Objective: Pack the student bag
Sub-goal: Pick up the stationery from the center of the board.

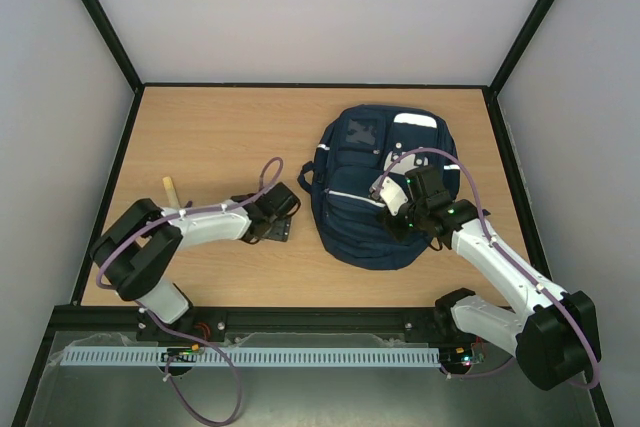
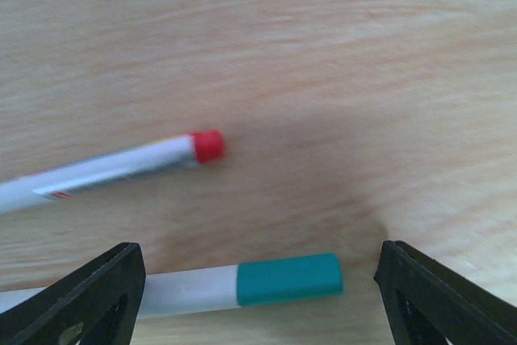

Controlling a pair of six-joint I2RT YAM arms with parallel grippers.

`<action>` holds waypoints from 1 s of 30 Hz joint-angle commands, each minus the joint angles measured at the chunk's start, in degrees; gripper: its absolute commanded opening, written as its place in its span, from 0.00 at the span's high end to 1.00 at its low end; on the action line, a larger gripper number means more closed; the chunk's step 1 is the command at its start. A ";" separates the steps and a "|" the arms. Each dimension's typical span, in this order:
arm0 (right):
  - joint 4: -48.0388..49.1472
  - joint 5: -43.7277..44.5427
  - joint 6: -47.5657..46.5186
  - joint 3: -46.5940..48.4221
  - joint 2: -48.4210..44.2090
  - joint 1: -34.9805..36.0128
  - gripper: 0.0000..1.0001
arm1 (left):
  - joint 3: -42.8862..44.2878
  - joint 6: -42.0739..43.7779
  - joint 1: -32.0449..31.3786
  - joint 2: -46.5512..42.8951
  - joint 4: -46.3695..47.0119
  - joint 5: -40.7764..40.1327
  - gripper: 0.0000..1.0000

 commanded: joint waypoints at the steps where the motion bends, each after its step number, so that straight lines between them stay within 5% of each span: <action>1: -1.90 -1.90 -0.11 -0.46 -0.02 -0.15 0.99 | -1.65 -2.67 -3.73 0.59 -2.18 4.21 0.18; 8: -1.94 -1.93 -0.11 -0.48 0.02 -0.15 0.99 | -0.58 -2.55 -7.32 -4.19 -3.84 8.13 0.19; 17: -2.14 -1.88 -0.19 -0.44 -0.24 -0.23 0.99 | 2.04 -0.86 -6.69 -2.71 -14.66 -2.10 0.15; 30: -2.34 -2.22 -0.28 -0.44 -0.46 -0.32 0.99 | -1.77 -9.96 -5.03 -7.74 -11.66 2.65 0.15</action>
